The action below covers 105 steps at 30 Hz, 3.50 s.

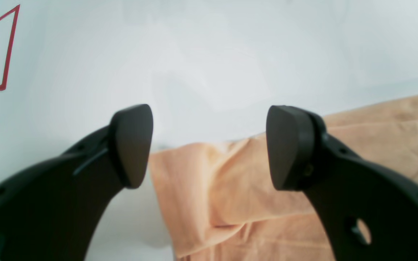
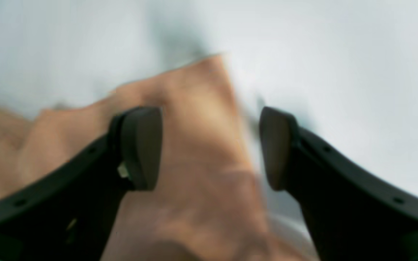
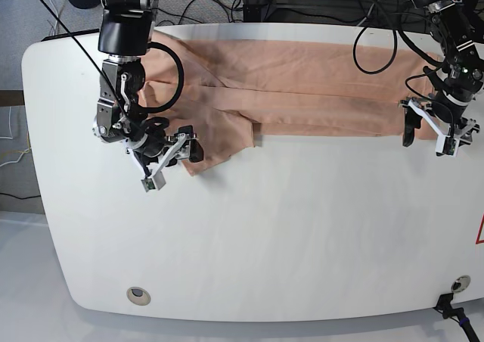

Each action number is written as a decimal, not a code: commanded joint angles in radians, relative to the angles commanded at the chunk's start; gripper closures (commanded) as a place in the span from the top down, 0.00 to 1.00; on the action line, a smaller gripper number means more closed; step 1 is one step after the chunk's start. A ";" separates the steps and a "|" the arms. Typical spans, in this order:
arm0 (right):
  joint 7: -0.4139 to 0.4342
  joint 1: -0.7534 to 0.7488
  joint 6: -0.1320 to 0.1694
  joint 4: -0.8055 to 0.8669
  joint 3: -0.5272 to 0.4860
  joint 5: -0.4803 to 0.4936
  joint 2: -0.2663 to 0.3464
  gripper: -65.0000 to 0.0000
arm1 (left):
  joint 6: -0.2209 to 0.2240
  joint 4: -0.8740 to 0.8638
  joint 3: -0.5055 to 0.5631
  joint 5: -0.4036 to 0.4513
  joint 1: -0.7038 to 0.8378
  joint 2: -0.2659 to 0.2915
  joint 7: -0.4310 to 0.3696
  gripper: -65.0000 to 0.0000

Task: Fold the T-shirt properly
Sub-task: 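Lay the folded hem onto the shoulder edge and open both grippers, then grasp the folded shirt's sleeve end with the right gripper and fold it inward, then fold the opposite shirt end inward with the left gripper, then release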

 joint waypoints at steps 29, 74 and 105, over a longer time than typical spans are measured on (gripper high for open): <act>-0.250 -0.175 0.146 0.384 0.002 0.192 0.054 0.00 | 0.000 -0.071 0.043 0.002 -0.006 0.000 -0.006 0.71; -0.433 -0.270 0.140 0.502 -0.132 0.895 0.376 0.59 | 0.000 -0.155 0.060 0.003 -0.044 -0.003 -0.008 0.71; -0.324 -0.295 0.143 0.440 -0.025 0.327 0.157 0.00 | -0.021 0.132 0.060 0.003 0.258 0.064 -0.006 0.00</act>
